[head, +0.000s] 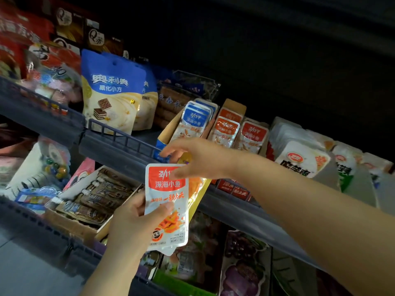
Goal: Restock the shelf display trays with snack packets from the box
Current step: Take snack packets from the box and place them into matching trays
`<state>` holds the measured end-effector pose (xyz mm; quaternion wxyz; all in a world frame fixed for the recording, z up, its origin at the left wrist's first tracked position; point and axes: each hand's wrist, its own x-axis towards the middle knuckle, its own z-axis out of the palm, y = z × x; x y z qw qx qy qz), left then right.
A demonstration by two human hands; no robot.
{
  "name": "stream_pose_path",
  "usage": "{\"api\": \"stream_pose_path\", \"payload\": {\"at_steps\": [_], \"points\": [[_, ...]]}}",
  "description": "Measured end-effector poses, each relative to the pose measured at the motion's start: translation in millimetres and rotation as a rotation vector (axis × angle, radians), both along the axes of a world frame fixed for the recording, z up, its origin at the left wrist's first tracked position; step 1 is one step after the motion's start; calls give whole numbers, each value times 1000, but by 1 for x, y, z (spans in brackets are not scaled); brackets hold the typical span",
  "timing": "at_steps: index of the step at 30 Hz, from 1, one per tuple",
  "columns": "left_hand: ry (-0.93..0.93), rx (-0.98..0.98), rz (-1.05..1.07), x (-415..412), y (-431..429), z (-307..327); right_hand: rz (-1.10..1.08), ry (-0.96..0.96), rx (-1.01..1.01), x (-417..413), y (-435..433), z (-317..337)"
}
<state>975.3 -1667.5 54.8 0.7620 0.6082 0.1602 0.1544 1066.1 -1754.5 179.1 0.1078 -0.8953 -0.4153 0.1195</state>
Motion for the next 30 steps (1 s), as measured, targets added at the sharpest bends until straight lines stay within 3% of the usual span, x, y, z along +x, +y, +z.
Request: {"api": "stream_pose_path", "payload": {"at_steps": [6, 17, 23, 30], "points": [[-11, 9, -47, 0, -11, 3, -24, -48, -42, 1, -10, -1], [-51, -28, 48, 6, -13, 2, -247, -132, 211, 14, -49, 62], [-33, -68, 44, 6, -15, 4, -433, -348, 311, 23, -73, 99], [-58, -61, 45, 10, -17, 4, -669, -318, 159, 52, -98, 99]]}}
